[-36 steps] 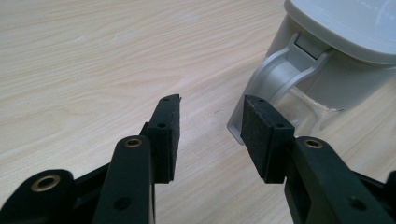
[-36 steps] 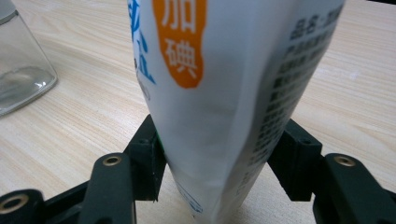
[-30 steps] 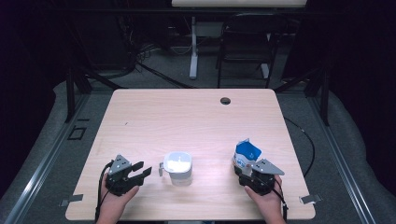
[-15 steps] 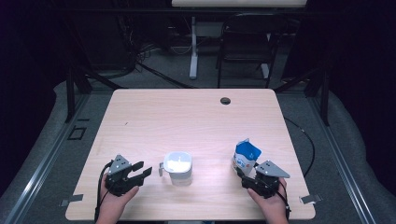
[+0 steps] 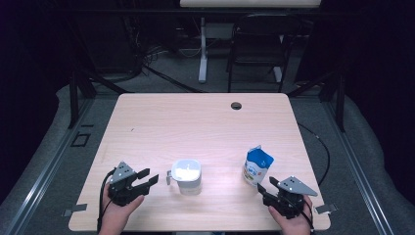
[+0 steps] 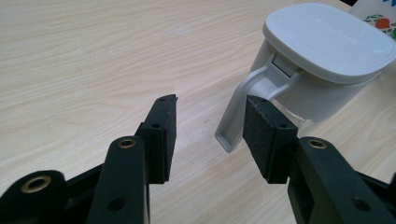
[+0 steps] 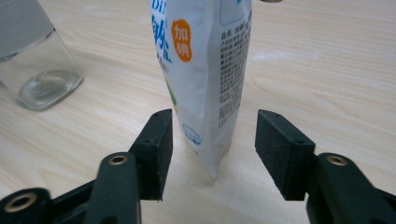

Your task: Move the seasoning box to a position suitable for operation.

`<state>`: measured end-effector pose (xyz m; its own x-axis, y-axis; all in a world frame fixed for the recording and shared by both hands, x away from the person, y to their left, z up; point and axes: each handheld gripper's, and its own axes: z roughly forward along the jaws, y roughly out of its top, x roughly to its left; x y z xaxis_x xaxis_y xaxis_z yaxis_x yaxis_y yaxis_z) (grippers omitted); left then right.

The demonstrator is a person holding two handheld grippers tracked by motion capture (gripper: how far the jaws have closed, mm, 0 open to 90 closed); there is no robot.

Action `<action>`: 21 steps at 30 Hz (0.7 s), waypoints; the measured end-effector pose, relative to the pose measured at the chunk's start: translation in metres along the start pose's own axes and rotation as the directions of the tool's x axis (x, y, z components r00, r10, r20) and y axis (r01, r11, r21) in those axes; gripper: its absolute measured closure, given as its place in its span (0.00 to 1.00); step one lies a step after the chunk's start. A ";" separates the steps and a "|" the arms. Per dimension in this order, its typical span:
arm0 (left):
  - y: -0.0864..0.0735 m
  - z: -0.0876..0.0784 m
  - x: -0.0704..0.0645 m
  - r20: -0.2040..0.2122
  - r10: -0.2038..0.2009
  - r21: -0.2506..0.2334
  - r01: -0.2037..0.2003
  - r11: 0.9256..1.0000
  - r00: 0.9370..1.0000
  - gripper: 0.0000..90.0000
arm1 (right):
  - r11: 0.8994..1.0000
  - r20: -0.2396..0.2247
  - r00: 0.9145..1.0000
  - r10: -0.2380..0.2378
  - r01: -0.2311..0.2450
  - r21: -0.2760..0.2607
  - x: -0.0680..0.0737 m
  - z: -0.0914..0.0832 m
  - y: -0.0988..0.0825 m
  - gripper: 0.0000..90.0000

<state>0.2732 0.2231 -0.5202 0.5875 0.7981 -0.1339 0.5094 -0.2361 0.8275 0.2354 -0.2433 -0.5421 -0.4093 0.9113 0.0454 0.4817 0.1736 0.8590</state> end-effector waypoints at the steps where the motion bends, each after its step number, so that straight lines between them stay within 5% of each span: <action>1: 0.001 -0.001 0.000 -0.001 0.002 0.002 -0.002 1.000 1.000 0.60 | 1.000 0.009 1.000 -0.007 0.007 0.006 0.001 -0.003 0.000 0.56; 7: 0.005 -0.007 0.000 0.010 0.000 -0.015 0.000 1.000 1.000 0.61 | 0.999 0.014 0.999 -0.036 0.036 -0.005 0.008 -0.015 0.002 0.64; 12: 0.007 -0.008 -0.001 0.007 -0.001 -0.005 0.001 1.000 1.000 0.63 | 0.998 -0.030 0.998 -0.055 0.053 -0.044 0.018 -0.025 0.005 0.72; 21: 0.014 -0.012 -0.001 0.031 -0.002 -0.014 0.002 1.000 1.000 0.72 | 0.992 -0.093 0.988 -0.122 0.120 -0.030 0.036 -0.015 0.009 0.79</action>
<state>0.2715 0.2255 -0.5021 0.6057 0.7809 -0.1525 0.5021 -0.2265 0.8347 0.2134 -0.2140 -0.5249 -0.5355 0.8444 -0.0128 0.4053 0.2703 0.8733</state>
